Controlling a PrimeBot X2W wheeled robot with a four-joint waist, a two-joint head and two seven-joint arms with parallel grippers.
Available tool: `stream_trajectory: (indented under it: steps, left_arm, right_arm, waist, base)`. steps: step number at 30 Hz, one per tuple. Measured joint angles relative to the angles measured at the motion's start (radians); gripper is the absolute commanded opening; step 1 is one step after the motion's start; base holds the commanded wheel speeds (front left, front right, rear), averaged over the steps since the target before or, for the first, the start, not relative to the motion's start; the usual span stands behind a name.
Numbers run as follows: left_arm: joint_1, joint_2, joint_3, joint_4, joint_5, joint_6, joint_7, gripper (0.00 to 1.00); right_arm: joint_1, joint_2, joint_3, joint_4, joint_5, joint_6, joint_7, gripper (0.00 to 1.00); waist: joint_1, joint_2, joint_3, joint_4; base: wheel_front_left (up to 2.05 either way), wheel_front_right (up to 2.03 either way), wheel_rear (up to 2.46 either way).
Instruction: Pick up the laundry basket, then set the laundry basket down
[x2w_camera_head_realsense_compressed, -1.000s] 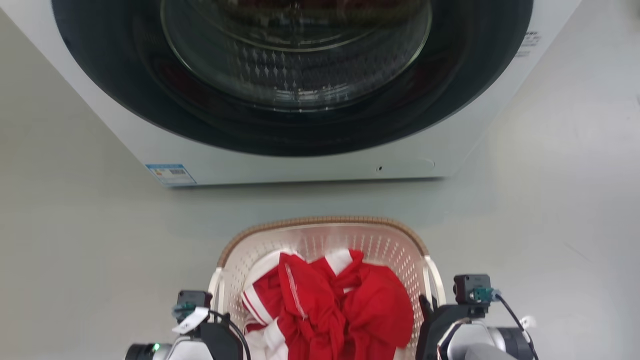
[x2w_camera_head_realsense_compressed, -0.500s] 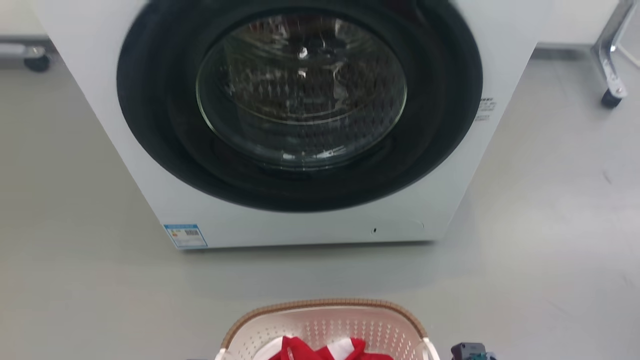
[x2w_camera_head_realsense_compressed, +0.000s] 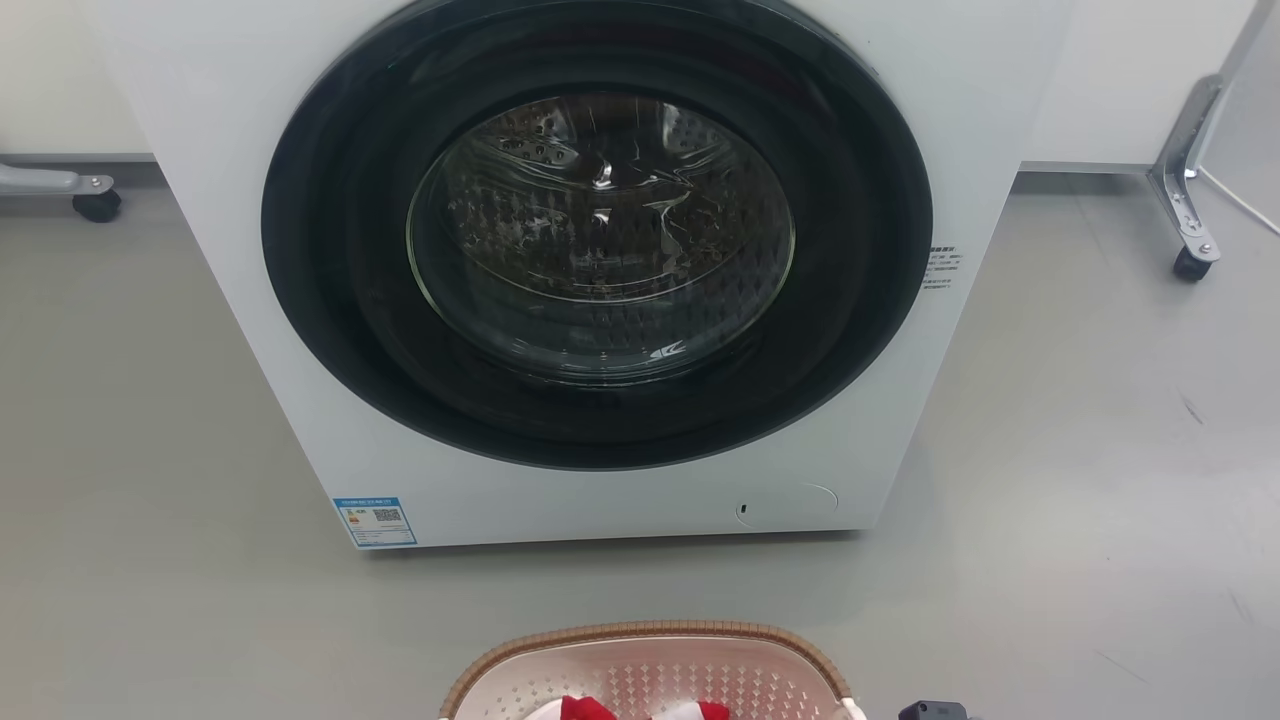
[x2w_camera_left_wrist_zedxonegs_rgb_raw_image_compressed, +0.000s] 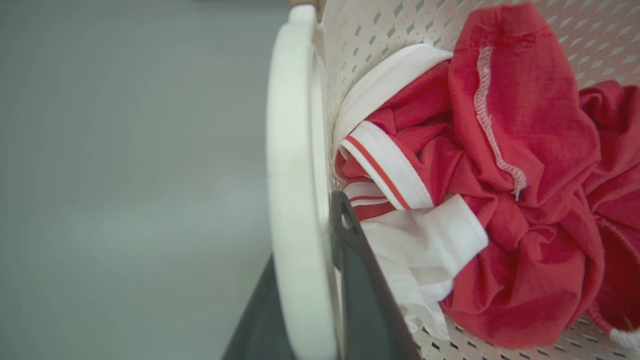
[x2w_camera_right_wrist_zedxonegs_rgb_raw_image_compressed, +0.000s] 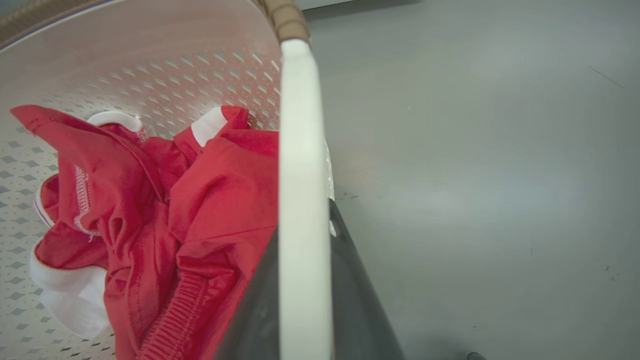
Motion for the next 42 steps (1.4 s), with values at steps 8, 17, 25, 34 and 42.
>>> stream_trajectory:
  steps: [8,17,25,34,42]
  left_arm:
    - [0.002,0.002,-0.013,-0.006,-0.009,0.0,0.008,0.0]
    - [0.002,0.002,-0.025,-0.007,-0.033,0.002,0.013,0.0]
    - [0.002,0.001,-0.032,-0.008,-0.04,0.009,0.015,0.0]
    - [0.002,0.002,-0.036,-0.008,-0.049,0.014,0.015,0.0]
    - [0.002,0.001,-0.043,-0.007,-0.051,0.018,0.015,0.0]
  right_arm:
    - [0.0,-0.001,0.017,0.009,0.038,0.0,0.003,0.0]
    - [-0.001,-0.001,0.036,0.018,0.071,0.0,-0.005,0.0]
    - [-0.005,-0.001,0.056,0.026,0.093,0.0,-0.014,0.0]
    - [-0.016,-0.001,0.079,0.032,0.113,0.0,-0.022,0.0]
    - [-0.021,-0.001,0.098,0.037,0.137,0.0,-0.026,0.0]
  waist:
    - [0.0001,0.0001,-0.001,-0.002]
    - [0.0001,0.0001,-0.001,-0.004]
    - [0.0001,0.0001,0.001,-0.005]
    - [0.0001,0.0001,0.002,-0.005]
    - [0.0001,0.0001,0.005,-0.005]
  base:
    - [0.0,0.0,0.0]
    - [0.0,0.0,0.0]
    - [0.0,0.0,0.0]
    - [0.0,0.0,0.0]
    - [0.0,0.0,0.0]
